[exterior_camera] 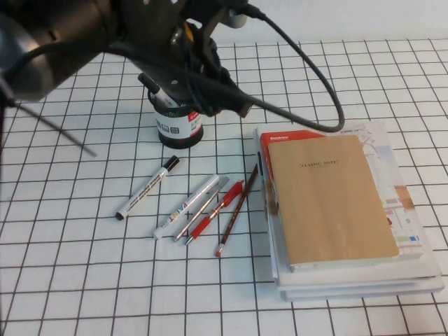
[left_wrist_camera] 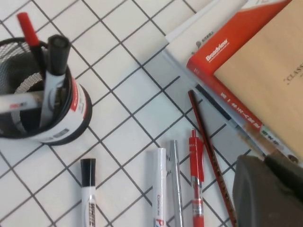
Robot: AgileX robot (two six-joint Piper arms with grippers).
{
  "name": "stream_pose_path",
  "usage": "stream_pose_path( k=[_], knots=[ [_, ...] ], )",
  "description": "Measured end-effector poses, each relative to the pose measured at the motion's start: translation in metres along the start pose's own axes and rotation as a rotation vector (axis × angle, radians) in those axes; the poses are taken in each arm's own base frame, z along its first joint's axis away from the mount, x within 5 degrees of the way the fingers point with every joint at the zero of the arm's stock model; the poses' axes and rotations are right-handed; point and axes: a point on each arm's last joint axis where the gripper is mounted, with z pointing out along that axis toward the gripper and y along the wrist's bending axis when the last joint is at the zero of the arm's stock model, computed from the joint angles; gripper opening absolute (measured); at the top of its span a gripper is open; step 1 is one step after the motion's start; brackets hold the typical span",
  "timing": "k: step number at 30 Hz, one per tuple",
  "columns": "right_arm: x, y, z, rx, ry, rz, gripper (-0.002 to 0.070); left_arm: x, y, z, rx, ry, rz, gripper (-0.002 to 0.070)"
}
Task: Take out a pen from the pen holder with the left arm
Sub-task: 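Take a marker out of the pen holder and lay it on the table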
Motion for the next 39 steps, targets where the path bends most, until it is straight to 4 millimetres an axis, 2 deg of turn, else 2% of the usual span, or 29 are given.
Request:
stream_pose_path(
  k=[3,8,13,17,21,24,30,39],
  knots=[
    [0.000,0.000,0.000,0.000,0.000,0.000,-0.0015,0.021,-0.004,-0.015,-0.014,-0.053,-0.025,0.0000],
    [0.000,0.000,0.000,0.000,0.000,0.000,-0.0015,0.069,-0.009,-0.040,-0.067,-0.143,-0.075,0.0000],
    [0.000,0.000,0.000,0.000,0.000,0.000,-0.0015,0.124,-0.017,-0.085,-0.117,-0.321,-0.124,0.0000],
    [0.000,0.000,0.000,0.000,0.000,0.000,-0.0015,0.168,-0.026,-0.110,-0.118,-0.464,-0.164,0.0000],
    [0.000,0.000,0.000,0.000,0.000,0.000,-0.0015,0.210,-0.034,-0.122,-0.119,-0.533,-0.178,0.0000],
    [0.000,0.000,0.000,0.000,0.000,0.000,-0.0015,0.234,-0.037,-0.126,-0.139,-0.565,-0.161,0.0000],
    [0.000,0.000,0.000,0.000,0.000,0.000,-0.0015,0.253,-0.040,-0.137,-0.151,-0.586,-0.162,0.0000],
    [0.000,0.000,0.000,0.000,0.000,0.000,-0.0015,0.255,-0.040,-0.134,-0.165,-0.621,-0.140,0.0000]
  ],
)
